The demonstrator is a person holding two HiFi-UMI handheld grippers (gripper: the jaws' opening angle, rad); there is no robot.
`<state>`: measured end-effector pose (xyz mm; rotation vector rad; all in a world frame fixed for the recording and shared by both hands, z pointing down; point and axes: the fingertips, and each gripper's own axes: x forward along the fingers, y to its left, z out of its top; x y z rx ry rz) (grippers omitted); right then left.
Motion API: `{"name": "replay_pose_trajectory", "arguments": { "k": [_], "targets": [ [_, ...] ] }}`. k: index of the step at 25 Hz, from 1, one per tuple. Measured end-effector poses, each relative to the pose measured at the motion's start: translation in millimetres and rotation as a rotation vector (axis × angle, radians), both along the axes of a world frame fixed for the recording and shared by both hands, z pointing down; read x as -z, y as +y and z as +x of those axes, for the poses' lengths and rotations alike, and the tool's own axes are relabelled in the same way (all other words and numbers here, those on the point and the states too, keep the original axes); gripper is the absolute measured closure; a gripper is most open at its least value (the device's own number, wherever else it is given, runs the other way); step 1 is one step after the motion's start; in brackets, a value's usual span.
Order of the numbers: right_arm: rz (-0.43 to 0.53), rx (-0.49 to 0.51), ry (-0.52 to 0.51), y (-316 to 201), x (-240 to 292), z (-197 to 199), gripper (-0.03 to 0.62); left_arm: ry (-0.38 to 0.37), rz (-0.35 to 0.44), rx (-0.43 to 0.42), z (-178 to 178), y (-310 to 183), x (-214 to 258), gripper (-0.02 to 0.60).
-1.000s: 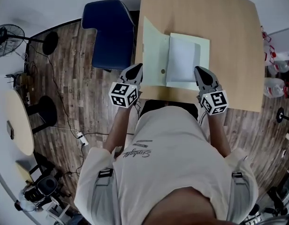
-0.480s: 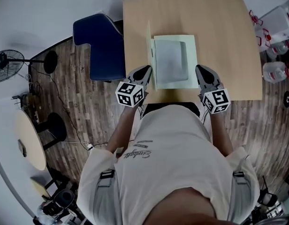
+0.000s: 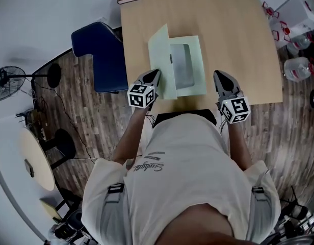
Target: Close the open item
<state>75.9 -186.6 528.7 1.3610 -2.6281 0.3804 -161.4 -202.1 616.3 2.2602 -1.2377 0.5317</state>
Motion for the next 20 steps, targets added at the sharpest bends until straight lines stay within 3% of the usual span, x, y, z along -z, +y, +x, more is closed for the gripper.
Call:
{"name": "replay_pose_trajectory", "arguments": {
  "k": [10,20],
  "targets": [
    [-0.034,0.046,-0.008,1,-30,24,0.600,-0.006,-0.013,-0.004,43,-15,-26,0.566],
    [-0.075,0.137,-0.003,-3,-47,4,0.600,-0.040,-0.024,-0.021,60,-16,-41,0.566]
  ]
}}
